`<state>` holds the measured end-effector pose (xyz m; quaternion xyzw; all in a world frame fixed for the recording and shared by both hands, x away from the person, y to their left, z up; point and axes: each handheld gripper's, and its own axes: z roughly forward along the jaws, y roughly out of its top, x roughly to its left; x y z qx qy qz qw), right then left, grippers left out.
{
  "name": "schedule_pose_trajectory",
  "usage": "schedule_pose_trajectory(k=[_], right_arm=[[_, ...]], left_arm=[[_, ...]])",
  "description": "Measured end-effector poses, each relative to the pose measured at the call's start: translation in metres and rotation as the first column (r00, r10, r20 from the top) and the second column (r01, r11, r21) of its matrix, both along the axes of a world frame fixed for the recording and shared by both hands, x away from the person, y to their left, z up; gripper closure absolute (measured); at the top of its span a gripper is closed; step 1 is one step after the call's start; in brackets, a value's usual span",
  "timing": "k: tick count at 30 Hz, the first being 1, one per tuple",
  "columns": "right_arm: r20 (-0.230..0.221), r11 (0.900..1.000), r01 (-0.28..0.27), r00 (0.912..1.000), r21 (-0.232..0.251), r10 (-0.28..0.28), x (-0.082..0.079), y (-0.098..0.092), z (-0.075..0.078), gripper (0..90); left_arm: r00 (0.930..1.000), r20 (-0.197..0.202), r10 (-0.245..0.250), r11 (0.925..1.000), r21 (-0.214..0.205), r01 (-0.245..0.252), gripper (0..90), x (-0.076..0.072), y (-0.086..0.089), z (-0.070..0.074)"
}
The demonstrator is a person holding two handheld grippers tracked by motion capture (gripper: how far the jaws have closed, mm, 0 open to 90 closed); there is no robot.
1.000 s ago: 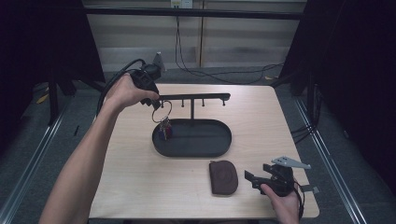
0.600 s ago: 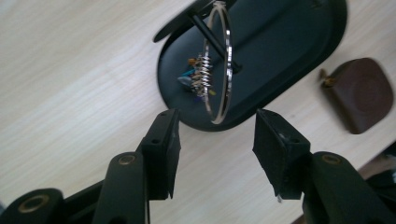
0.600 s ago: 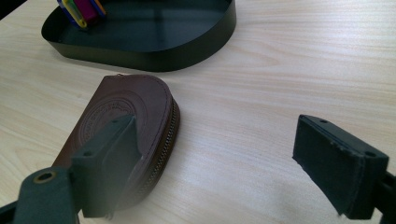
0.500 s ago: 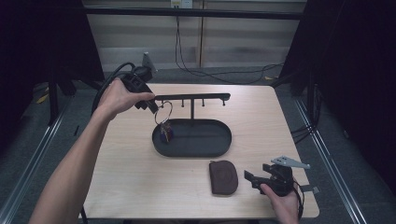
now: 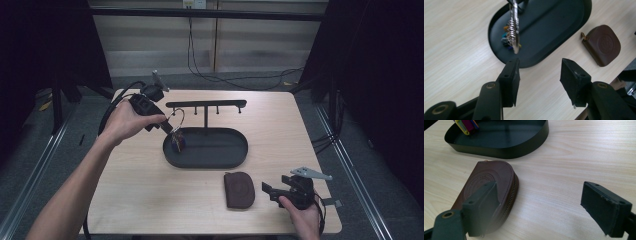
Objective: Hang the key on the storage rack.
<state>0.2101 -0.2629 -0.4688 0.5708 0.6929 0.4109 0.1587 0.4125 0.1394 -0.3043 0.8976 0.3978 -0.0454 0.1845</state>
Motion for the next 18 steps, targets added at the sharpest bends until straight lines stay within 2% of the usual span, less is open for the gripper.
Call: schedule_pose_trajectory(k=[2,5,8,11,14,18], right_arm=[[0.001,1.0,-0.001,1.0,-0.003,0.001,0.0,0.001,0.0,14.2],[-0.004,1.0,-0.002,1.0,0.001,0.002,0.001,0.001,0.0,14.2],[-0.001,1.0,-0.002,1.0,0.001,0.002,0.001,0.001,0.0,14.3],[-0.003,1.0,-0.003,1.0,0.001,0.003,0.001,0.001,-0.001,14.3],[-0.004,1.0,0.0,1.0,0.002,0.0,0.001,0.001,0.0,14.3],[-0.002,1.0,0.0,1.0,0.002,0.0,0.0,0.001,0.0,14.2]], left_arm=[[0.9999,0.01,-0.002,0.9995,-0.03,0.002,46.8,-0.005,0.001,-0.004],[0.9995,0.032,0.001,0.9988,-0.049,0.0,43.6,-0.011,0.002,-0.009],[0.998,0.06,0.022,0.9945,-0.104,-0.015,43.2,-0.018,0.007,-0.016],[0.997,0.064,0.044,0.9879,-0.151,-0.034,41.8,-0.023,0.012,-0.025],[0.9968,0.074,0.031,0.9873,-0.158,-0.019,41.1,-0.028,0.016,-0.035],[0.9951,0.089,0.043,0.9794,-0.2,-0.024,38.7,-0.035,0.023,-0.046]])
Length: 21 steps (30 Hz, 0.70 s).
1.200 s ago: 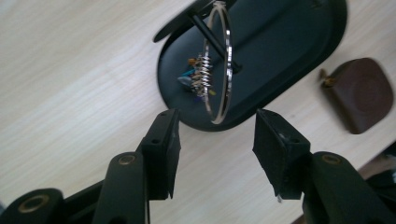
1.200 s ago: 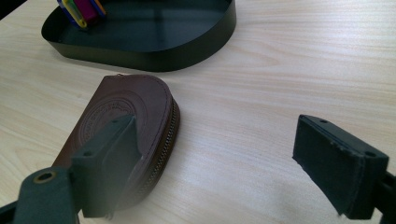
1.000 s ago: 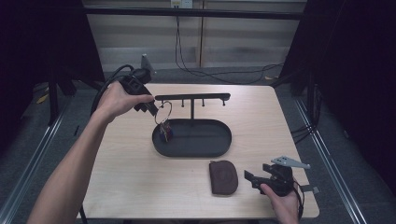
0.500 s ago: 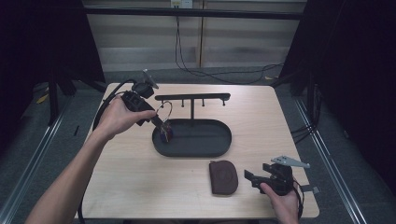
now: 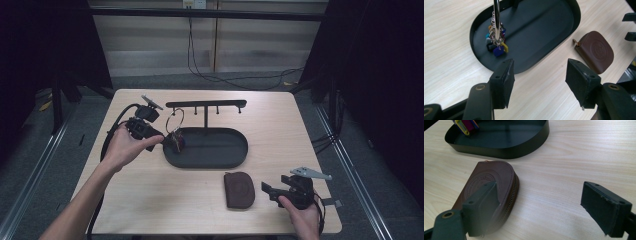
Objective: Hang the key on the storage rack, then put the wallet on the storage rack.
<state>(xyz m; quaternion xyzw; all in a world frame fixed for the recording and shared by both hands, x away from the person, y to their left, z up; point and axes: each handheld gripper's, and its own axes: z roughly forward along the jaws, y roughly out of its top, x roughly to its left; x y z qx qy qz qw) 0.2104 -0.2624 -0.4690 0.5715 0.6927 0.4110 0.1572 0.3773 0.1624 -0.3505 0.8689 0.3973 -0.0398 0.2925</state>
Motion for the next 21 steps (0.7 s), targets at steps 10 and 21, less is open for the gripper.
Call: schedule_pose_trajectory(k=[10,21], right_arm=[[-0.002,1.0,0.003,1.0,-0.003,-0.003,0.001,0.0,-0.001,14.3],[-0.005,1.0,-0.001,1.0,-0.009,0.001,0.001,0.003,-0.001,14.5]], left_arm=[[0.9976,0.069,0.006,0.9961,-0.088,0.0,32.2,-0.021,0.02,-0.019],[0.9969,0.074,0.026,0.9896,-0.143,-0.015,25.8,-0.049,0.037,-0.043]])
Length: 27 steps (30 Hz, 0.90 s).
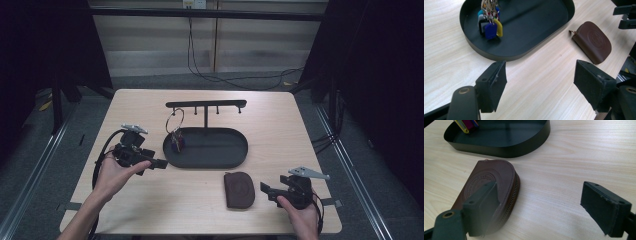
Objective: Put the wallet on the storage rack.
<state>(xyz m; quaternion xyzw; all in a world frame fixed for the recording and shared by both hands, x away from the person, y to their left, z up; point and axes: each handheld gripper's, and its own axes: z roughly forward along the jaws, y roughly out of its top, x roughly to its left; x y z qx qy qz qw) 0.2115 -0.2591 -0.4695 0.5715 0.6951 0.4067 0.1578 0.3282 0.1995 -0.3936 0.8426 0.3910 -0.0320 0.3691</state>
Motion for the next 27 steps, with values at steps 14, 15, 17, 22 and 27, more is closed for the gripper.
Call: schedule_pose_trajectory(k=[14,15,17,22,27], right_arm=[[-0.007,0.9999,0.003,1.0,0.015,-0.003,0.002,0.0,-0.001,15.9],[-0.008,0.9999,0.004,1.0,0.013,-0.003,0.002,0.0,-0.001,15.9],[-0.012,1.0,0.001,0.9999,0.009,-0.001,0.002,0.001,-0.001,16.1],[-0.013,0.9995,-0.004,0.9999,-0.03,0.003,0.001,0.004,-0.001,17.2],[-0.027,0.9999,-0.014,0.9995,-0.009,0.014,0.0,0.005,0.0,22.1]], left_arm=[[0.9983,0.034,-0.048,0.9987,-0.017,0.048,20.2,-0.039,0.014,-0.036],[0.9983,0.033,-0.048,0.9985,-0.025,0.049,19.7,-0.041,0.015,-0.038],[0.9983,0.03,-0.051,0.9986,-0.009,0.051,21.5,-0.046,0.017,-0.04],[0.9977,0.045,-0.05,0.9977,-0.044,0.052,20.3,-0.061,0.025,-0.048],[0.9979,0.062,-0.017,0.9969,-0.076,0.022,19.1,-0.073,0.036,-0.062]])
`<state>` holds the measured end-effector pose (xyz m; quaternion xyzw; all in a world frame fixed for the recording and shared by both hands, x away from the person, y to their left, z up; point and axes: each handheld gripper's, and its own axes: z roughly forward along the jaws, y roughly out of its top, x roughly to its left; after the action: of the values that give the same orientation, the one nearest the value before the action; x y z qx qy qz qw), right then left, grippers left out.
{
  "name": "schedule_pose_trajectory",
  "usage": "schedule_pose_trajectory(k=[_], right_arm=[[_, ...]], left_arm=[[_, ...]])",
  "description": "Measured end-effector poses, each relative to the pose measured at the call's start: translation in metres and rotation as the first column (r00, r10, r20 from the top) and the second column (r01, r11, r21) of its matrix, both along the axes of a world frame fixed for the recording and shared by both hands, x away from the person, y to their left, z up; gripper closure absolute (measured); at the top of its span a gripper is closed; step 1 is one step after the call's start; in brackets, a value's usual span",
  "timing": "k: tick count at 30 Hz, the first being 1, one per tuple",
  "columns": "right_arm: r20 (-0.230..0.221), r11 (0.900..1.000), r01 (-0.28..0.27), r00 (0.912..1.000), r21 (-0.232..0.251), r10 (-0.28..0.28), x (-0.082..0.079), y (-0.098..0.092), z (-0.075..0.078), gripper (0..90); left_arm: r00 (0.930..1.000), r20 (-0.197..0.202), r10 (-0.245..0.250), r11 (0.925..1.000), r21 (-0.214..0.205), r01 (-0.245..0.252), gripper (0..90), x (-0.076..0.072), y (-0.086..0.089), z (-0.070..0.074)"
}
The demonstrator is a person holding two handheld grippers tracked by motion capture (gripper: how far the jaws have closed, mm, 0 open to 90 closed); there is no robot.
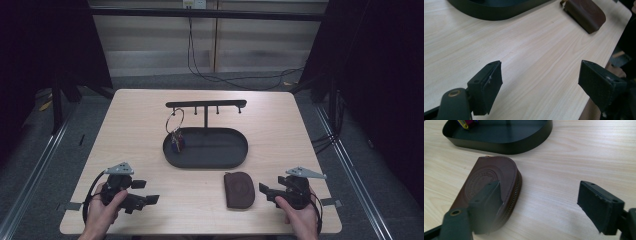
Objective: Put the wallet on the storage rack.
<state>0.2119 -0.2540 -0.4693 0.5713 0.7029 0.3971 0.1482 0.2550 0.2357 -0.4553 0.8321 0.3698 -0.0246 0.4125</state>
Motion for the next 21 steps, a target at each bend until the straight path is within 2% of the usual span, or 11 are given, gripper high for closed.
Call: schedule_pose_trajectory(k=[2,5,7,10,15,21], right_arm=[[-0.011,0.9993,-0.017,0.9998,0.033,0.017,0.001,0.0,0.001,23.9],[-0.021,0.9993,-0.028,0.9994,0.026,0.028,0.002,0.002,0.002,22.5],[-0.031,0.9993,-0.031,0.999,0.022,0.031,0.003,0.004,0.004,22.0],[-0.046,0.9992,-0.033,0.9983,0.022,0.034,0.005,0.005,0.008,18.8],[-0.06,0.9987,-0.05,0.9969,0.012,0.051,0.009,0.009,0.012,16.2],[-0.119,0.9949,-0.1,0.988,-0.006,0.099,0.014,0.019,0.018,15.0]], left_arm=[[1.0,-0.003,-0.005,1.0,0.002,0.005,19.1,-0.002,0.001,-0.007],[0.9994,-0.008,-0.035,0.9993,0.01,0.035,19.1,-0.005,0.0,-0.011],[0.9991,0.008,-0.041,0.9991,0.009,0.041,19.1,-0.006,0.001,-0.011],[0.9994,0.024,-0.026,0.9994,-0.022,0.026,19.1,-0.006,0.004,-0.009],[0.9996,0.028,-0.007,0.9997,-0.022,0.008,19.1,-0.004,0.01,-0.009],[0.9993,0.038,-0.008,0.9999,-0.008,0.008,19.1,-0.003,0.008,-0.01]])
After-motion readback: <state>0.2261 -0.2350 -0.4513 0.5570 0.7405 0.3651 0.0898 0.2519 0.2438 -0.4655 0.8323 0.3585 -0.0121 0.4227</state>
